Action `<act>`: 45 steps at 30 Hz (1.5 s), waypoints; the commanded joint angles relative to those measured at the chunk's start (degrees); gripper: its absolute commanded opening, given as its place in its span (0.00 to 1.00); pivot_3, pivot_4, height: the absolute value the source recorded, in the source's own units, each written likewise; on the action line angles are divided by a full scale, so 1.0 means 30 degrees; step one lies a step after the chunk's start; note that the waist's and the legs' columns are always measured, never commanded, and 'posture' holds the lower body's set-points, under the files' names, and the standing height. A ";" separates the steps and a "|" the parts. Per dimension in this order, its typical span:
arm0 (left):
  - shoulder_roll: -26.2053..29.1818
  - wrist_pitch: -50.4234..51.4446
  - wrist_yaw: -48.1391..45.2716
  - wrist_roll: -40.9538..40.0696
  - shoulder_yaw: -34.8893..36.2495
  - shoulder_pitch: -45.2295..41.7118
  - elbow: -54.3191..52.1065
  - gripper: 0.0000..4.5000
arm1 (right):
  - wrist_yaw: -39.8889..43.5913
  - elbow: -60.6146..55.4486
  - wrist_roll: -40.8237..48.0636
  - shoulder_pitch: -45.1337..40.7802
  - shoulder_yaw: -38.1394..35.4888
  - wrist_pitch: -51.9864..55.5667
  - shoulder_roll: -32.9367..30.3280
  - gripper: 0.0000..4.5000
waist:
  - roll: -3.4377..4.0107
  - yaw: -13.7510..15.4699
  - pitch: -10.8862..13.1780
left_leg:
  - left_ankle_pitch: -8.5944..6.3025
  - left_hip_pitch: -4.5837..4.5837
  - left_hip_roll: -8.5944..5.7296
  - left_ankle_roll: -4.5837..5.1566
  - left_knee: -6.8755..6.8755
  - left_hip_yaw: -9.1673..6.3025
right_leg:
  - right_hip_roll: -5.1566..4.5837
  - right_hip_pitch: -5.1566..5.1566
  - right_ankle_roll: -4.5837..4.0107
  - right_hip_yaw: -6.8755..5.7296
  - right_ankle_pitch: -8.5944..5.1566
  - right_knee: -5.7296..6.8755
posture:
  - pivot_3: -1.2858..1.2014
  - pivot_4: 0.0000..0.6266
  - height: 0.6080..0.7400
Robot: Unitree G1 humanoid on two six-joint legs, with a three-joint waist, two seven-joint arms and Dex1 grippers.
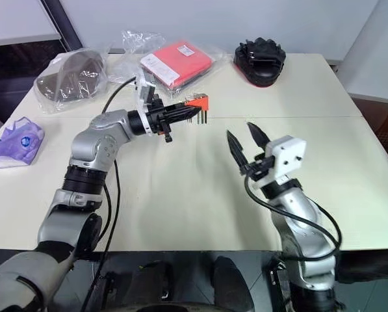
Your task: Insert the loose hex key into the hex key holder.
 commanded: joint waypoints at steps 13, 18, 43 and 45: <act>-0.4118 0.7949 0.3901 -0.1814 -0.0214 0.2145 -0.0218 0.00 | -0.1005 -0.1841 -0.0466 0.2467 -0.1614 -0.0491 -0.0327 0.58 | 0.0000 0.0079 -0.0001 | 0.0000 0.0013 -0.0004 0.0000 0.0002 -0.0009 | -0.0001 0.0041 0.0002 -0.0002 -0.0001 -0.0036 | 0.52 0.24 1.00; -0.4802 0.8358 0.4873 -0.1400 -0.0134 0.2021 0.1173 0.00 | -0.1229 -0.1924 -0.0914 0.2712 -0.1146 -0.0632 -0.0177 0.58 | -0.0001 0.0077 -0.0001 | 0.0000 0.0019 -0.0005 0.0000 0.0002 -0.0009 | -0.0002 0.0050 0.0002 -0.0002 -0.0001 -0.0045 | 0.52 0.24 1.00; 0.1225 0.0954 0.2052 0.2919 -0.2077 0.2919 -0.0113 1.00 | 0.1909 -0.2402 0.0262 0.3882 -0.2236 0.2007 -0.4333 0.59 | 0.0003 0.0189 -0.0004 | 0.0000 0.0044 -0.0002 -0.0001 -0.0007 -0.0013 | -0.0006 0.0109 0.0001 -0.0007 0.0000 -0.0101 | 0.52 0.24 1.00; 0.1971 0.0281 0.1294 0.2824 -0.1853 0.2631 -0.0896 1.00 | 0.3450 -0.2560 0.0905 0.4391 -0.3270 0.2830 -0.6146 0.59 | 0.0002 0.0404 -0.0004 | 0.0000 0.0032 -0.0006 -0.0001 -0.0004 -0.0007 | -0.0014 0.0108 0.0002 -0.0008 0.0000 -0.0120 | 0.52 0.24 1.00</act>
